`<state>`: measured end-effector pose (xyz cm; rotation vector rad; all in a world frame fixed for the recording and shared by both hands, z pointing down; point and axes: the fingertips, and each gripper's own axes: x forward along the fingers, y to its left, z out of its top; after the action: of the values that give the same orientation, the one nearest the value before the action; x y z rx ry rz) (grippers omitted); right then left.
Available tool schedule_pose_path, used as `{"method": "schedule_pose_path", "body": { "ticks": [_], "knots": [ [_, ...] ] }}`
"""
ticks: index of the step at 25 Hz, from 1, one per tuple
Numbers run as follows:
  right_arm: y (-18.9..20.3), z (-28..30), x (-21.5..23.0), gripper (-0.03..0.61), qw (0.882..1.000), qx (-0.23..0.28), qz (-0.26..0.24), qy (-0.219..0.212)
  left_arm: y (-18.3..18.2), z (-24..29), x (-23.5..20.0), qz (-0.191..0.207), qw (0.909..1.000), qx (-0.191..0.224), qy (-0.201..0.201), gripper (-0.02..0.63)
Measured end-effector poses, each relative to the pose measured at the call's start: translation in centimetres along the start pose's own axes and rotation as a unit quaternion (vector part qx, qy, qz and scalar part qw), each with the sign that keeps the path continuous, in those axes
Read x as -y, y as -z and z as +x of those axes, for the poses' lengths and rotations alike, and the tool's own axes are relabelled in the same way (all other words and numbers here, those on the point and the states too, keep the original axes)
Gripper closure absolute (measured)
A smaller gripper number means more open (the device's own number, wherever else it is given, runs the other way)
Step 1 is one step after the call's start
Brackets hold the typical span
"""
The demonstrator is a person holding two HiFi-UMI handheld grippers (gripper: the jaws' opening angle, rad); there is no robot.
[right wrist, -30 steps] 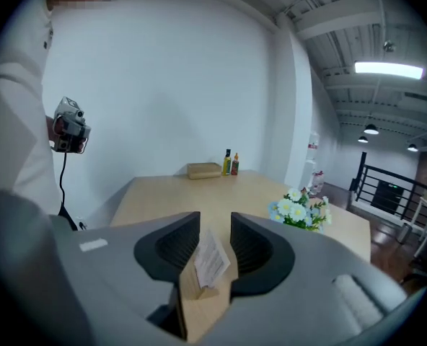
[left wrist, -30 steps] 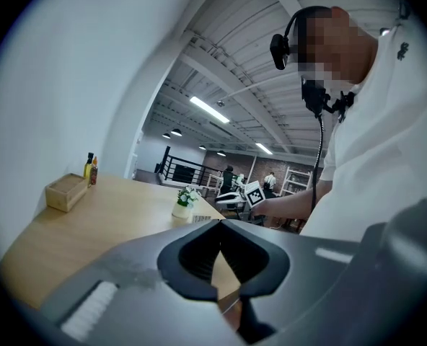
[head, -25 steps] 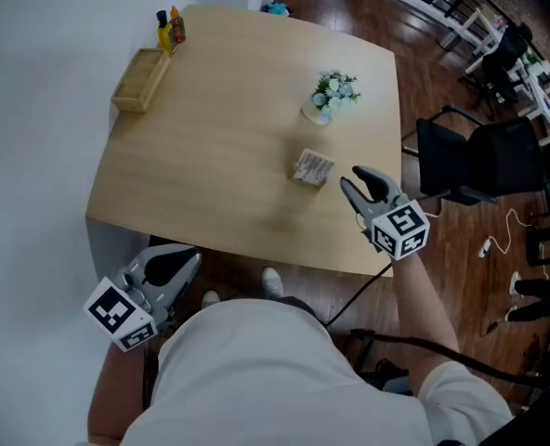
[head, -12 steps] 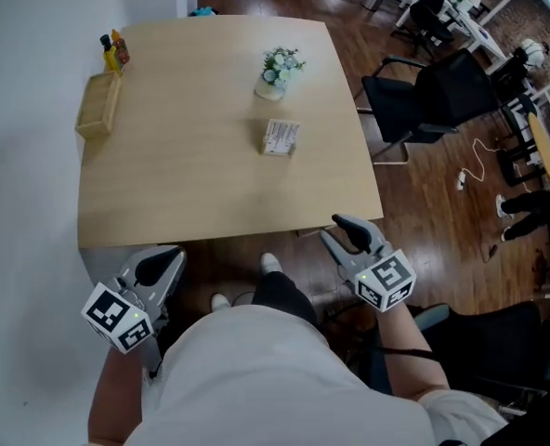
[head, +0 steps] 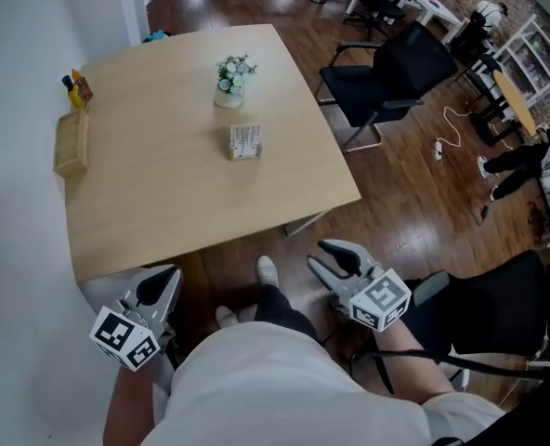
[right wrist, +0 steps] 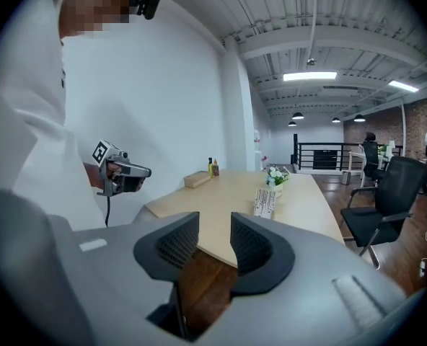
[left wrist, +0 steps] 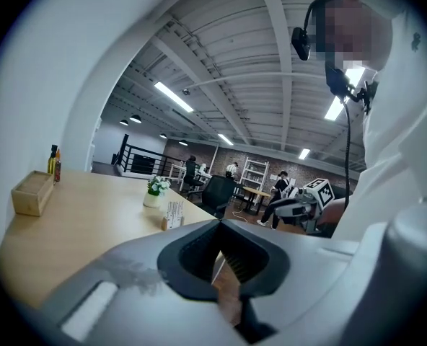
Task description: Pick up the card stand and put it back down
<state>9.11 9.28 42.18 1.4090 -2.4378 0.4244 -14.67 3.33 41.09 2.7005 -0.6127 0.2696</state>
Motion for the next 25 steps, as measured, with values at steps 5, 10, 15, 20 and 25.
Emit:
{"method": "schedule_pose_path", "body": {
  "ticks": [5,10,15,20,25],
  "knots": [
    [0.7,-0.3,-0.6,0.437,1.0,0.002,0.005,0.003,-0.1,0.4,0.1,0.009,0.9999,-0.004,0.014,0.611],
    [0.6,-0.2,-1.1,0.44,1.0,-0.001,0.004,-0.004,-0.1,0.0,0.2,0.001,0.9999,-0.006,0.01,0.612],
    [0.4,0.6,-1.6,0.44,1.0,0.004,0.001,-0.014,0.3,-0.4,0.1,0.001,0.9999,-0.01,0.006,0.611],
    [0.8,0.4,-1.4,0.44,1.0,0.001,-0.005,-0.017,0.3,0.0,0.7,0.003,0.9999,-0.008,0.011,0.612],
    [1.1,0.0,-1.2,0.442,1.0,0.001,-0.007,-0.012,0.6,0.5,1.6,0.009,0.9994,-0.005,0.033,0.612]
  ]
}}
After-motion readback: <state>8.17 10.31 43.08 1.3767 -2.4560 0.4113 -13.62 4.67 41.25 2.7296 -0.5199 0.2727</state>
